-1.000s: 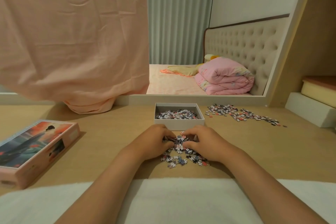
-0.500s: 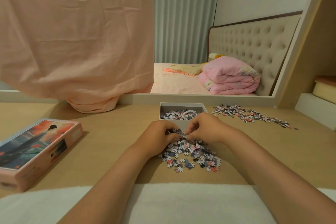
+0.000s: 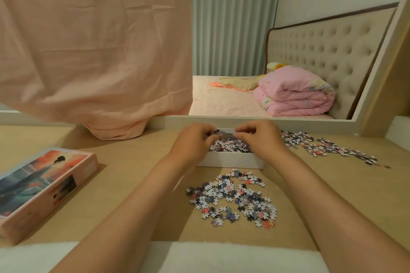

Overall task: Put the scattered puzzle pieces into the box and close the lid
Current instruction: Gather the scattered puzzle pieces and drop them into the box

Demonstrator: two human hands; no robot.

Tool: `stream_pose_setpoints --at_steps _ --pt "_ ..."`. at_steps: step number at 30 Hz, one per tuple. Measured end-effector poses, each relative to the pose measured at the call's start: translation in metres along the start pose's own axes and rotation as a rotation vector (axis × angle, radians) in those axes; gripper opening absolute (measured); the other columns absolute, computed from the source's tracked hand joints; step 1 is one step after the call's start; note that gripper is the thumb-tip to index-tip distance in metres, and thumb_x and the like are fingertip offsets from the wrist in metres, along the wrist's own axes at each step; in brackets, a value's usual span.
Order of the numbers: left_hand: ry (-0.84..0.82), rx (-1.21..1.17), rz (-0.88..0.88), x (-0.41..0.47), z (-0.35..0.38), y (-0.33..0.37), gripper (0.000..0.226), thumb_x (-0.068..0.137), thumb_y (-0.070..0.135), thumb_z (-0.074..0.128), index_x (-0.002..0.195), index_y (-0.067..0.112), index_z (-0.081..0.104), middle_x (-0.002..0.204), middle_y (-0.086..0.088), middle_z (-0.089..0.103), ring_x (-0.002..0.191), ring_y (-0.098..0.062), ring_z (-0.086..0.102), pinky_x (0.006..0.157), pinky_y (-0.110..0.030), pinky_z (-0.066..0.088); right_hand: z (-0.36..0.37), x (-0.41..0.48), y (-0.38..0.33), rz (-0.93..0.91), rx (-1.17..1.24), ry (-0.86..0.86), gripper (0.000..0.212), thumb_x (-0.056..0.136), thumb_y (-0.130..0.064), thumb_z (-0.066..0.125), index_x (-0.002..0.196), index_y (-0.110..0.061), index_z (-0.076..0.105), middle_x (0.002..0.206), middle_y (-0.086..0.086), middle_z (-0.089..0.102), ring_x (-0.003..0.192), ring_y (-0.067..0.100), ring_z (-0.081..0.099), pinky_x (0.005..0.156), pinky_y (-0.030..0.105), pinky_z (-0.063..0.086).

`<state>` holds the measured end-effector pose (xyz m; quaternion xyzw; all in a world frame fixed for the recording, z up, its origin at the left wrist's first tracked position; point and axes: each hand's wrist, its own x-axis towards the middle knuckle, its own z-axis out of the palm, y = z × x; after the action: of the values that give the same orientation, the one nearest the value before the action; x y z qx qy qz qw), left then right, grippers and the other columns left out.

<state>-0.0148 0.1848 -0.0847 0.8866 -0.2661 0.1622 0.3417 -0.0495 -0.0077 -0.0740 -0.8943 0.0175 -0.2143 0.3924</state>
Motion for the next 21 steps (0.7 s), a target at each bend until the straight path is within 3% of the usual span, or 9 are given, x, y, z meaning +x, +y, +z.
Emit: stream_pose_setpoints --at_steps 2,5,8,11,13,15,18,21 --pt "-0.026 0.083 -0.016 0.01 0.01 -0.006 0.022 0.097 0.037 0.054 0.099 0.028 0.074 0.076 0.004 0.069 0.075 -0.018 0.058 0.066 -0.035 0.044 0.003 -0.001 0.009 0.01 0.023 -0.026 0.016 0.088 -0.021 0.074 0.104 -0.021 0.078 0.085 -0.008 0.073 0.069 -0.005 0.061 0.056 0.002 0.038" --pt "-0.17 0.213 -0.051 0.014 0.023 -0.012 0.033 0.102 0.041 0.04 0.117 0.036 0.068 0.115 0.007 0.067 0.115 -0.024 0.049 0.093 -0.039 0.034 0.004 -0.002 0.011 -0.001 -0.016 -0.082 0.019 0.092 -0.023 0.07 0.11 -0.023 0.076 0.1 -0.004 0.075 0.083 0.005 0.064 0.071 0.015 0.043" --pt "-0.224 0.274 -0.055 0.007 0.026 -0.013 0.041 0.103 0.043 0.033 0.135 0.035 0.056 0.138 0.007 0.053 0.131 -0.023 0.033 0.106 -0.04 0.021 0.002 -0.001 0.008 -0.039 -0.092 -0.125 0.019 0.094 -0.024 0.065 0.111 -0.025 0.076 0.102 -0.005 0.073 0.09 0.008 0.061 0.078 0.021 0.041" --pt "-0.133 0.243 -0.007 -0.001 0.017 -0.013 0.039 0.102 0.042 0.037 0.134 0.035 0.058 0.136 0.013 0.053 0.126 -0.017 0.034 0.104 -0.036 0.023 -0.003 -0.005 -0.001 -0.103 -0.131 -0.168 0.017 0.095 -0.023 0.064 0.106 -0.029 0.077 0.094 -0.01 0.071 0.084 0.003 0.061 0.071 0.018 0.042" --pt "-0.055 0.243 0.055 -0.009 0.008 -0.011 0.034 0.101 0.039 0.042 0.128 0.035 0.063 0.124 0.014 0.056 0.118 -0.013 0.039 0.099 -0.032 0.028 -0.007 -0.01 -0.01 -0.142 -0.129 -0.233 0.018 0.094 -0.022 0.064 0.102 -0.031 0.078 0.086 -0.019 0.068 0.078 -0.005 0.059 0.067 0.013 0.041" --pt "-0.011 0.191 0.104 -0.021 -0.002 -0.004 0.028 0.099 0.036 0.048 0.117 0.035 0.068 0.107 0.015 0.056 0.104 -0.01 0.047 0.09 -0.031 0.037 -0.011 -0.016 -0.018 -0.159 -0.14 -0.345 0.017 0.092 -0.022 0.066 0.098 -0.034 0.078 0.081 -0.021 0.069 0.071 -0.005 0.061 0.069 0.016 0.046" --pt "-0.126 0.13 0.098 -0.042 -0.015 0.006 0.021 0.094 0.04 0.053 0.107 0.036 0.069 0.095 0.019 0.055 0.086 -0.001 0.053 0.078 -0.03 0.048 -0.011 -0.024 -0.026 -0.138 -0.201 -0.523 0.017 0.09 -0.024 0.069 0.099 -0.034 0.079 0.084 -0.016 0.074 0.069 -0.002 0.066 0.071 0.023 0.054" --pt "-0.334 0.211 0.093 -0.064 -0.017 0.004 0.039 0.085 0.06 0.054 0.116 0.037 0.065 0.105 0.016 0.052 0.094 -0.003 0.052 0.086 -0.034 0.05 -0.005 -0.033 -0.03 -0.17 -0.362 -0.593 0.02 0.09 -0.024 0.069 0.108 -0.03 0.077 0.098 -0.014 0.075 0.082 0.0 0.066 0.08 0.025 0.054"
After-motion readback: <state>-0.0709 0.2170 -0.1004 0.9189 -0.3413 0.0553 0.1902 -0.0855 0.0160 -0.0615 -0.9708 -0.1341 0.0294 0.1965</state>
